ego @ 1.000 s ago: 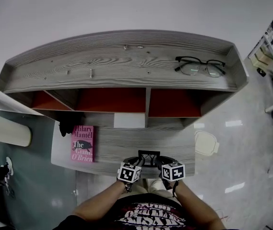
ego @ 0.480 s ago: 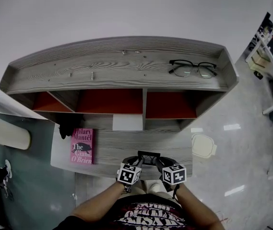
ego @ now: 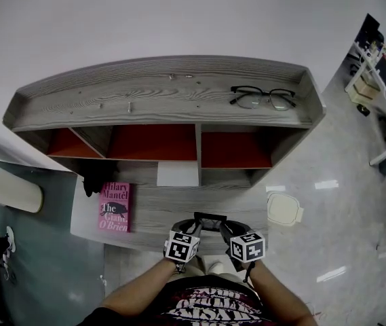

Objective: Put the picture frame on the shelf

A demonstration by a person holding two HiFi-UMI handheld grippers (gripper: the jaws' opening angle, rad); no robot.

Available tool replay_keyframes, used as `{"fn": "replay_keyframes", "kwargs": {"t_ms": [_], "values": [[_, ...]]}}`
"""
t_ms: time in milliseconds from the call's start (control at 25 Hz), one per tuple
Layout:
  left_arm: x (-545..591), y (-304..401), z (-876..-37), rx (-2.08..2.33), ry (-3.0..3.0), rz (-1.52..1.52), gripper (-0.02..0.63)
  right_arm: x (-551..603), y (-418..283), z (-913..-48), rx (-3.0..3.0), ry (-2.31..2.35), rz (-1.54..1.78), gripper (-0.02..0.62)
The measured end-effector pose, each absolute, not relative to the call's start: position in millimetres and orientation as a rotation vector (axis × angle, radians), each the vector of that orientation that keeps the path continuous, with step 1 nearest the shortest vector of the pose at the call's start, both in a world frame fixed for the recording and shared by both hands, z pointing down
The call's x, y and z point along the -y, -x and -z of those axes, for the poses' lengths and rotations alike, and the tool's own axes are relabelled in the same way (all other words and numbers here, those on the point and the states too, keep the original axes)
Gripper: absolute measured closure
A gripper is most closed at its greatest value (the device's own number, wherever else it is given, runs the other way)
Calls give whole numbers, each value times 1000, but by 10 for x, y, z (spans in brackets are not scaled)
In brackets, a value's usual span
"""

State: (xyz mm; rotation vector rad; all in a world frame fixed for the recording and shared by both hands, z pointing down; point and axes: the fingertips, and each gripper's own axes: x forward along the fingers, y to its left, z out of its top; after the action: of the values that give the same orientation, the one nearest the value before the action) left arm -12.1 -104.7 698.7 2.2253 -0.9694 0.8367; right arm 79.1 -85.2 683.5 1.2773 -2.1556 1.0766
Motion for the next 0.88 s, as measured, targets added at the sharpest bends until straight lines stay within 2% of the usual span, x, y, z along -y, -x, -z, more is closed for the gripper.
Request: {"fn": "replay_keyframes", "kwargs": {"t_ms": [880], "values": [[1289, 51, -6242, 1035, -2323, -717, 518, 1062, -854, -6061, 2281, -1344, -945, 486]]}}
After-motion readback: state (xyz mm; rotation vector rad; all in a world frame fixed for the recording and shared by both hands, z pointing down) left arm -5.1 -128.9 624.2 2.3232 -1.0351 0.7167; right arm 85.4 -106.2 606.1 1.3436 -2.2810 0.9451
